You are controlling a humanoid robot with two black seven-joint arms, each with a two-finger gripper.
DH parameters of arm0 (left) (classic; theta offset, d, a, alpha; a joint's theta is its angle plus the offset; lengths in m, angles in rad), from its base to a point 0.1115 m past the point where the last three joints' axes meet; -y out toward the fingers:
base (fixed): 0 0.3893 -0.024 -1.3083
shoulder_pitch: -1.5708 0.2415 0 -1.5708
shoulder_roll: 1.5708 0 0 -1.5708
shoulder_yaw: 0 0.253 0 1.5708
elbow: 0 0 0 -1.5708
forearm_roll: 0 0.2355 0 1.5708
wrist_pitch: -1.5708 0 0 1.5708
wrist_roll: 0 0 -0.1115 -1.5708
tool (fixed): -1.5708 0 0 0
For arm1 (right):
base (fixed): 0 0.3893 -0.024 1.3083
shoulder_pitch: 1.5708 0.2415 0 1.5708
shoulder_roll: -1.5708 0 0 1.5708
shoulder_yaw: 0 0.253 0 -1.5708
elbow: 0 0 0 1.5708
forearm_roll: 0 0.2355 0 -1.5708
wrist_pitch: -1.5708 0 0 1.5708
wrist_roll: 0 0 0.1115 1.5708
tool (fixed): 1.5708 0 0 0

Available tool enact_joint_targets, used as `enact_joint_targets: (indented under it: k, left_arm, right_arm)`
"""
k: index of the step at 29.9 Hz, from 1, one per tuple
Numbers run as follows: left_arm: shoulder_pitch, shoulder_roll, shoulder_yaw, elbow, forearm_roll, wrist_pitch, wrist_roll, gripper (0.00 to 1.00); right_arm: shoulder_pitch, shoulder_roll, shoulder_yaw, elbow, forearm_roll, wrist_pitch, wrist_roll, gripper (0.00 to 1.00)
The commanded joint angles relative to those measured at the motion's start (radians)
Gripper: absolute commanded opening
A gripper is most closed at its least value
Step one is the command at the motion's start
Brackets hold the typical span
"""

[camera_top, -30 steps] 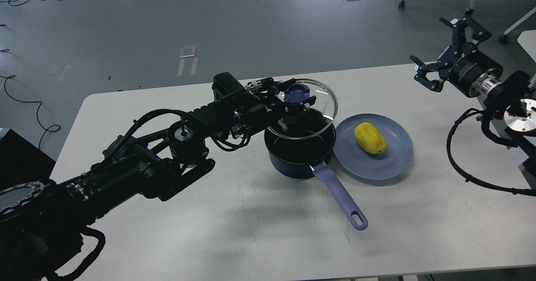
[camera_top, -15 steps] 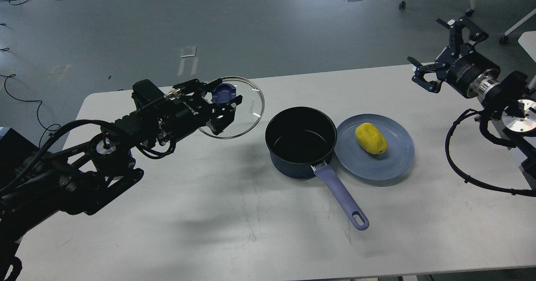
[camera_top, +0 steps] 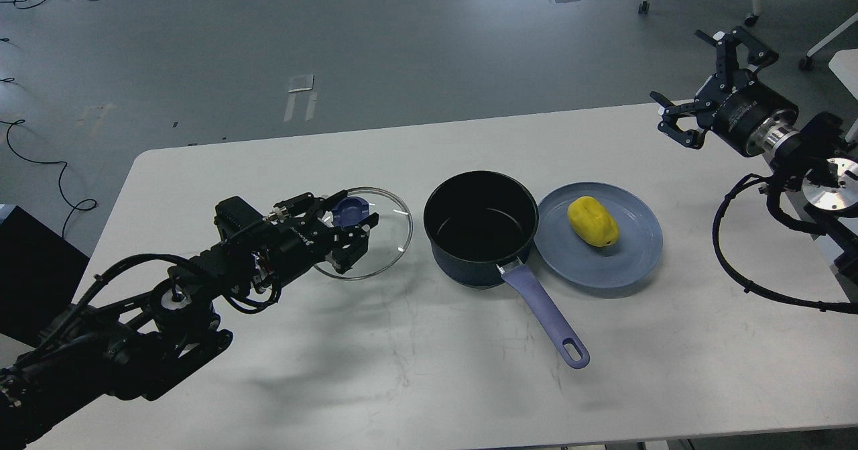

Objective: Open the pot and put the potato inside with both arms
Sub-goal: 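Lift the glass lid off the saucepan with the left gripper, then lower the lid onto the table nearer the robot and release it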

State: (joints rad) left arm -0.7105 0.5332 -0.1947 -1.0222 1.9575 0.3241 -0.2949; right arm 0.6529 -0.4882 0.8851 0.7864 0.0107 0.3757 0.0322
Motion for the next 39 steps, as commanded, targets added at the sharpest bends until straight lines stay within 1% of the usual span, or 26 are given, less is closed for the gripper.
enact_joint_targets:
  k: [1,6,8,14,15,16,17,22,27,28,29,30,32,34,35,36,38,39]
  left_arm:
    - [0.023,-0.010,-0.003,0.014,-0.002,0.001,0.002,0.53]
    - [0.060,-0.013,-0.003,0.042,-0.002,0.015,0.000,0.54]
    - [0.083,-0.024,-0.003,0.053,-0.008,0.023,-0.001,0.58]
    - [0.091,-0.027,-0.002,0.060,-0.048,0.027,-0.003,0.63]
    - [0.089,-0.027,-0.002,0.060,-0.054,0.027,-0.003,0.72]
    - [0.089,-0.027,-0.003,0.060,-0.063,0.027,-0.004,0.89]
    - [0.089,-0.029,-0.005,0.060,-0.071,0.027,-0.004,0.97]
    - [0.091,-0.044,0.000,0.057,-0.161,0.027,-0.006,0.98]
    - [0.086,-0.052,-0.003,0.041,-0.172,0.027,-0.012,0.98]
    - [0.077,-0.047,-0.014,0.025,-0.198,0.026,-0.027,0.98]
    - [0.072,-0.045,-0.018,0.016,-0.218,0.026,-0.033,0.98]
    - [0.051,-0.042,-0.026,-0.008,-0.280,0.024,-0.052,0.98]
    - [0.002,-0.039,-0.034,-0.027,-0.372,0.021,-0.067,0.98]
    - [-0.122,-0.042,-0.029,-0.033,-0.600,0.012,-0.099,0.98]
    - [-0.150,-0.044,-0.028,-0.033,-0.653,0.009,-0.107,0.98]
    - [-0.202,-0.048,-0.028,-0.033,-0.752,-0.005,-0.113,0.98]
    - [-0.243,-0.052,-0.035,-0.032,-0.851,-0.045,-0.113,0.98]
    - [-0.276,-0.053,-0.038,-0.024,-0.965,-0.100,-0.109,0.98]
  right_arm:
    - [-0.003,-0.009,0.000,0.002,0.000,0.000,0.000,1.00]
    - [0.001,-0.023,0.000,0.007,0.000,0.002,0.000,1.00]
    - [0.001,-0.023,0.000,0.008,0.000,0.000,-0.002,1.00]
    - [0.001,-0.023,0.003,0.005,0.000,0.000,0.000,1.00]
    - [0.001,-0.023,0.002,0.005,0.000,0.000,0.000,1.00]
    - [0.001,-0.023,0.002,0.005,0.000,0.000,0.000,1.00]
    - [0.001,-0.023,0.002,0.005,0.000,0.000,0.000,1.00]
    - [0.004,-0.023,0.002,0.005,0.000,0.000,0.000,1.00]
    - [0.005,-0.024,0.005,0.005,0.000,0.000,-0.002,1.00]
    - [0.007,-0.027,0.005,0.007,0.000,0.002,0.000,1.00]
    - [0.007,-0.030,0.003,0.007,0.000,0.002,0.000,1.00]
    - [0.010,-0.039,0.002,0.008,0.000,0.002,0.000,1.00]
    - [0.014,-0.043,0.002,0.010,0.000,0.003,0.000,1.00]
    - [0.031,-0.047,0.000,0.020,-0.006,0.008,0.000,1.00]
    - [0.034,-0.047,0.000,0.025,-0.015,0.008,0.000,1.00]
    - [0.040,-0.056,-0.001,0.037,-0.020,0.009,0.000,1.00]
    - [0.043,-0.070,-0.003,0.053,-0.024,0.009,0.002,1.00]
    - [0.047,-0.081,-0.012,0.069,-0.037,0.009,0.003,1.00]
